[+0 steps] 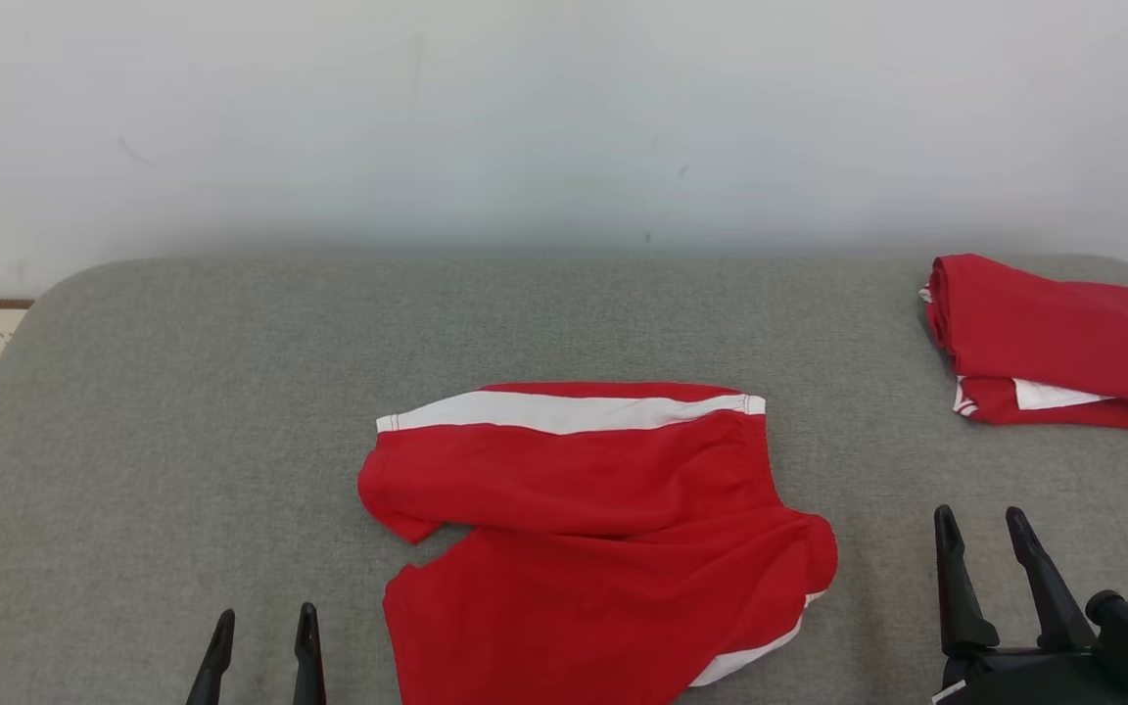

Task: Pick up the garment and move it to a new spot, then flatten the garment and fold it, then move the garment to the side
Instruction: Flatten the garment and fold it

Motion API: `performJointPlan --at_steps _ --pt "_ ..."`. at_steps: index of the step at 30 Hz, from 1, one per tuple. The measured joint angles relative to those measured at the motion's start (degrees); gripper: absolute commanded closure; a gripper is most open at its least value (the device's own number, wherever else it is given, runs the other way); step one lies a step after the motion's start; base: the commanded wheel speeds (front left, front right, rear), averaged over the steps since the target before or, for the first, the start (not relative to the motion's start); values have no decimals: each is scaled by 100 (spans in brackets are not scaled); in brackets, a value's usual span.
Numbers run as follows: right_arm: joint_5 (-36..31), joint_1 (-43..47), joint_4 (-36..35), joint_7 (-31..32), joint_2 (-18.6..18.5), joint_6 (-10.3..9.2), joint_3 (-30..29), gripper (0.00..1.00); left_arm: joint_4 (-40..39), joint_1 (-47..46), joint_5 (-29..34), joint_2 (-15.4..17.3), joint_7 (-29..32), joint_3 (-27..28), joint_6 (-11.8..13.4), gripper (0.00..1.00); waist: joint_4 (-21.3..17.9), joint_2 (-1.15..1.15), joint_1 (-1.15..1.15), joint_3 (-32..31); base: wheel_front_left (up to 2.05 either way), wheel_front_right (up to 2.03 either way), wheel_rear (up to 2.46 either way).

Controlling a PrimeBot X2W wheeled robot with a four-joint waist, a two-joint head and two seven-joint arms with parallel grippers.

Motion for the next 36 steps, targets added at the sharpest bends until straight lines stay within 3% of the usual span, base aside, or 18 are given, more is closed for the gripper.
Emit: performJointPlan --at_steps 6,12,36 --pt "-301 23 -18 -64 288 0 -194 0 25 -3 137 4 0 141 -65 0 -138 0 0 -70 0 0 0" --pt "-467 33 -16 -71 339 0 -153 0 280 -43 370 58 0 161 -185 0 -280 0 0 -108 0 0 0" --pt "-577 -27 113 -73 402 0 30 0 370 -118 394 74 0 328 -85 0 -522 0 1 -98 0 0 0"
